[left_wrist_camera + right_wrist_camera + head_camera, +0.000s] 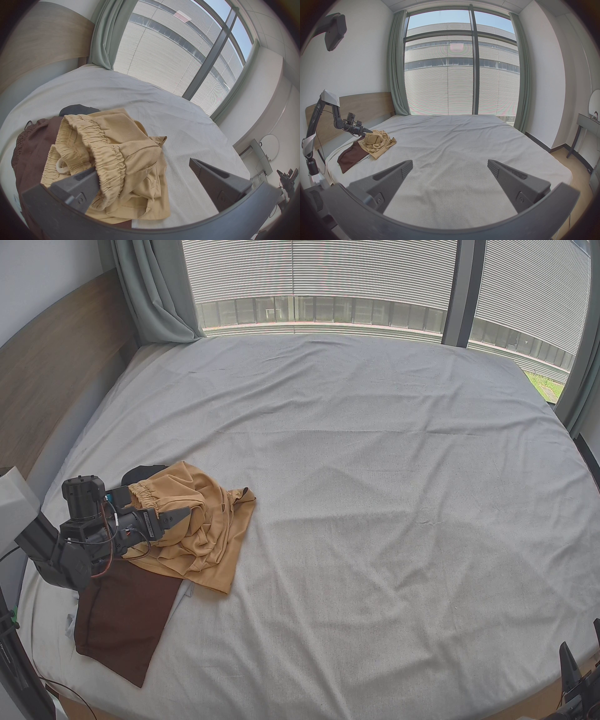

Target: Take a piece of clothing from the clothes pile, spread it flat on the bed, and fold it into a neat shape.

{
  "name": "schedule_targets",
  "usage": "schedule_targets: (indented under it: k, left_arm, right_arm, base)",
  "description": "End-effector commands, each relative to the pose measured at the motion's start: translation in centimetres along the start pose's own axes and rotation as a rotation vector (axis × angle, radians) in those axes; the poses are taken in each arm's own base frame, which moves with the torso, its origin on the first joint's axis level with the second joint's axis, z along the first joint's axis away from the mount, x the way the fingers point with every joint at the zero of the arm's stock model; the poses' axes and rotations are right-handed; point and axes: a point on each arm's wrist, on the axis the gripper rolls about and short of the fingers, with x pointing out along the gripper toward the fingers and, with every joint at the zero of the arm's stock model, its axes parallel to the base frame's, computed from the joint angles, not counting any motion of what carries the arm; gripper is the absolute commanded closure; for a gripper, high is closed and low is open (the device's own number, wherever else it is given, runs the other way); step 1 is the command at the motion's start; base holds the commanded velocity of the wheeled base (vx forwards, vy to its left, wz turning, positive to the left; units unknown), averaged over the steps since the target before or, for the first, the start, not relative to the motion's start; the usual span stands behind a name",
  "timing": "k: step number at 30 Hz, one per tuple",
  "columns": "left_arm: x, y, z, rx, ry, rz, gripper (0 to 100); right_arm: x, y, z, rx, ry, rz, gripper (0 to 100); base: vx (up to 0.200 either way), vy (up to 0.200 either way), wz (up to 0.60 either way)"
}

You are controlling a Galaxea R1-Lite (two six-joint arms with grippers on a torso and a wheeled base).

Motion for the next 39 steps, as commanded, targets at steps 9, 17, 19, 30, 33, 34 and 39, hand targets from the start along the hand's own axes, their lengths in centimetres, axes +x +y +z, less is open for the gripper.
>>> schedule_targets:
  k: [9, 17, 19, 30, 33, 34, 39]
  left_arm:
    - [0.7, 0.4, -0.6, -0.003, 0.006, 0.002, 100]
    - [0.9, 0.8, -0.8, -0.001, -0.006, 0.002, 100]
    - [0.8, 0.8, -0.8, -0.001, -0.01, 0.001, 100]
    - [-0.8, -0.3, -0.7, -0.037, -0.043, -0.024, 100]
    - [-1.8, -0.9, -0.7, -0.037, -0.044, -0.034, 100]
    - [-2.1, -1.0, -0.8, -0.037, -0.041, -0.039, 100]
    - [-3.6, -1.9, -0.8, -0.031, -0.043, -0.074, 100]
  right_arm:
    - [0.0, 0.0, -0.5, -0.001, 0.001, 0.001, 0]
    - [0.0, 0.0, -0.5, -0.001, 0.001, 0.001, 0]
    - [0.0, 0.0, -0.5, -0.001, 0.001, 0.001, 0]
    - [0.0, 0.0, -0.5, -0.001, 0.001, 0.001, 0]
    - [0.0, 0.0, -0.5, -0.001, 0.001, 0.001, 0]
    - [0.0, 0.0, -0.5, -0.001, 0.001, 0.001, 0]
    - [0.0, 0.0, -0.5, -0.001, 0.001, 0.001, 0]
  base:
    - [0.0, 0.0, 0.0]
    - [0.0, 0.0, 0.0]
    - [0.0, 0.0, 0.0]
    - [0.0, 0.0, 0.0]
    - [0.0, 0.0, 0.0]
    - [0.0, 0.0, 0.0]
    - [0.0, 0.0, 0.0]
